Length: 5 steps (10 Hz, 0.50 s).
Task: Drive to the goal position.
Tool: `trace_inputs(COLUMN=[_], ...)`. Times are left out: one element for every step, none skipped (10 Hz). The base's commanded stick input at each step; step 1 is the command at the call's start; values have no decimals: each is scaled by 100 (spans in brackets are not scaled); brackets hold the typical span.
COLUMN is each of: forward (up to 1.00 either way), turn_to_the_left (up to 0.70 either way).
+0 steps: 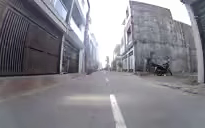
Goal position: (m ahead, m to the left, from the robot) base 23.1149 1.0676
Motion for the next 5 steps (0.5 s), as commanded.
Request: trace_inputs(forward=[100,100,100,100,100], turn_to_the_left=[0,0,0,0,0])
